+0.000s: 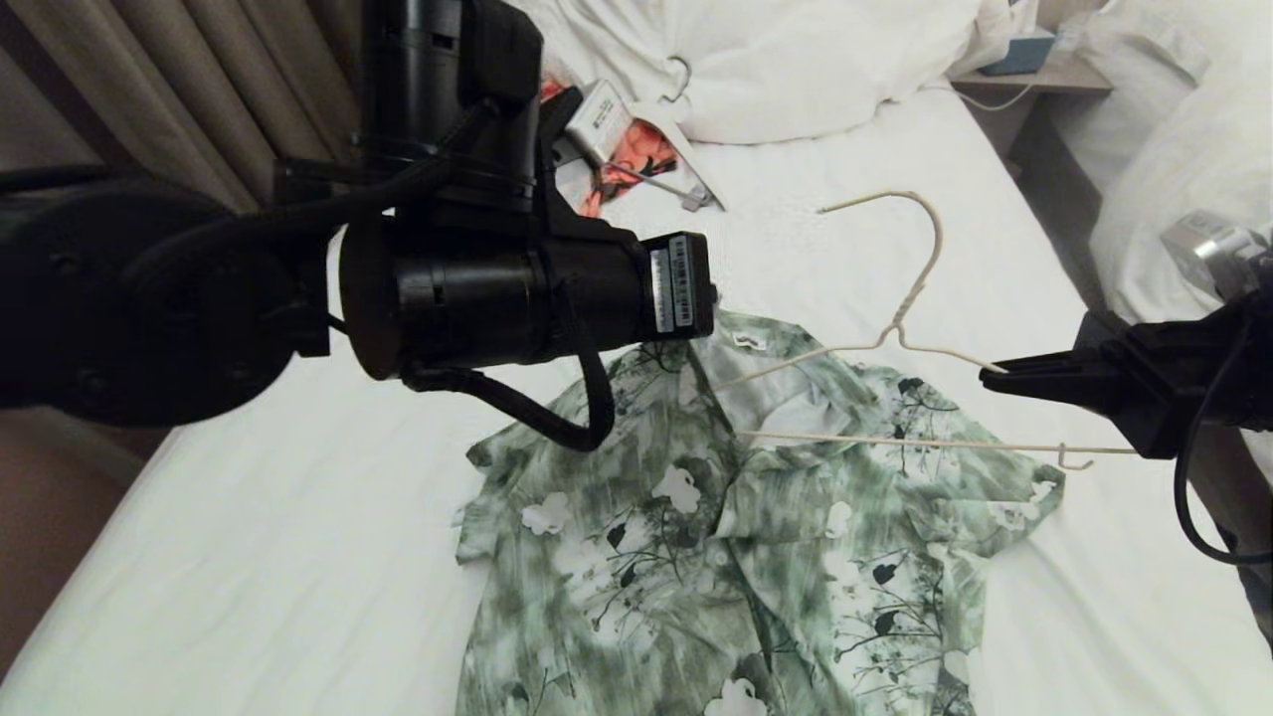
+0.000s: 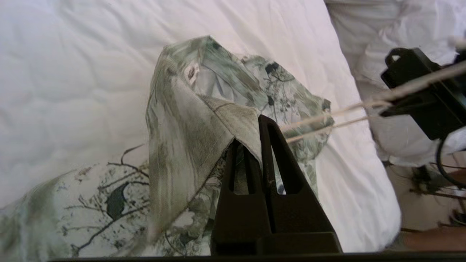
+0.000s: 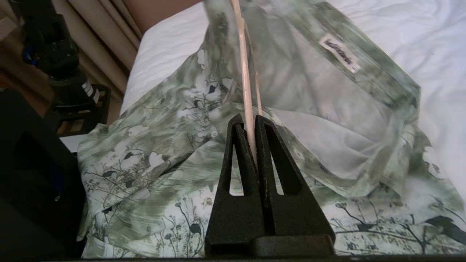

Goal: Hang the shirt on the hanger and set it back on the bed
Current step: Lift the shirt and hanger, then hook one side of the shirt onto the hanger

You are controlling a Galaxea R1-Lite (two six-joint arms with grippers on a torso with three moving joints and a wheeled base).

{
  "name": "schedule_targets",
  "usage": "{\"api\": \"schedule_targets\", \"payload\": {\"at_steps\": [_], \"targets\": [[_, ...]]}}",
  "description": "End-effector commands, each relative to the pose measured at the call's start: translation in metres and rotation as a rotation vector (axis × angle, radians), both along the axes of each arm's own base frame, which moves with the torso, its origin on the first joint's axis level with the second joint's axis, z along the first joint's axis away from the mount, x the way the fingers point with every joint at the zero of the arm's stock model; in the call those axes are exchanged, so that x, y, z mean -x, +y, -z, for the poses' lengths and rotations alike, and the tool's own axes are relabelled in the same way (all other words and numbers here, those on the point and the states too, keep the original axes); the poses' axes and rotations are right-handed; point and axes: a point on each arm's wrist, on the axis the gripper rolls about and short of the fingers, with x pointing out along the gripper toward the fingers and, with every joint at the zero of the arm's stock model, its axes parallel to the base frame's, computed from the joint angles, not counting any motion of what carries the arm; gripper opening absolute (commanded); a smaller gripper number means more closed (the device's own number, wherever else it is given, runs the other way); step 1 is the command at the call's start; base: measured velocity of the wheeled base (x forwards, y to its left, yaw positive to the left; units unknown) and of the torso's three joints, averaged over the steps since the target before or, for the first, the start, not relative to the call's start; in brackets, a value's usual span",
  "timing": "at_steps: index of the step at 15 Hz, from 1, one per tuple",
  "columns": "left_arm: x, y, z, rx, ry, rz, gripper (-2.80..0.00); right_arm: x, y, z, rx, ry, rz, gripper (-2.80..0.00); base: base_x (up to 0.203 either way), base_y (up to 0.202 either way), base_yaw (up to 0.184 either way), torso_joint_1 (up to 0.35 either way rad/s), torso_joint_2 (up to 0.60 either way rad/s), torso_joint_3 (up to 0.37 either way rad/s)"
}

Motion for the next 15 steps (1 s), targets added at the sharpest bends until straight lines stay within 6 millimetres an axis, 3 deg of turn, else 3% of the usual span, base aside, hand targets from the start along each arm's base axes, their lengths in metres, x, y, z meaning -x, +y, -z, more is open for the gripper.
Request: {"api": "schedule_targets", "payload": {"at_steps": [1,4,12,15], "targets": [[-0.011,-0.011,0.007,-0.029,0.008,-0.014,-2.80,0.001,0.001,-0.002,-0.002,-0.009,-0.010,-2.80,0.000,0.000,0.000,0.000,0.00,0.000],[-0.013,-0.014,0.010,-0.039,0.015,-0.013,-2.80,0.000,0.000,-0.003,-0.004,-0.016,-0.011,-2.80,0.000,0.000,0.000,0.000,0.00,0.000],[0.032,-0.041,0.000,-0.059,-0.049,0.088,-2.80,-0.005,0.000,0.004,-0.058,0.004,-0.115,-2.80,0.000,0.000,0.000,0.000,0.00,0.000],[0.038,-0.053,0.010,-0.079,-0.035,0.116,-2.80,-0.015,0.003,0.007,-0.058,0.010,-0.126,-2.80,0.000,0.000,0.000,0.000,0.00,0.000]]}}
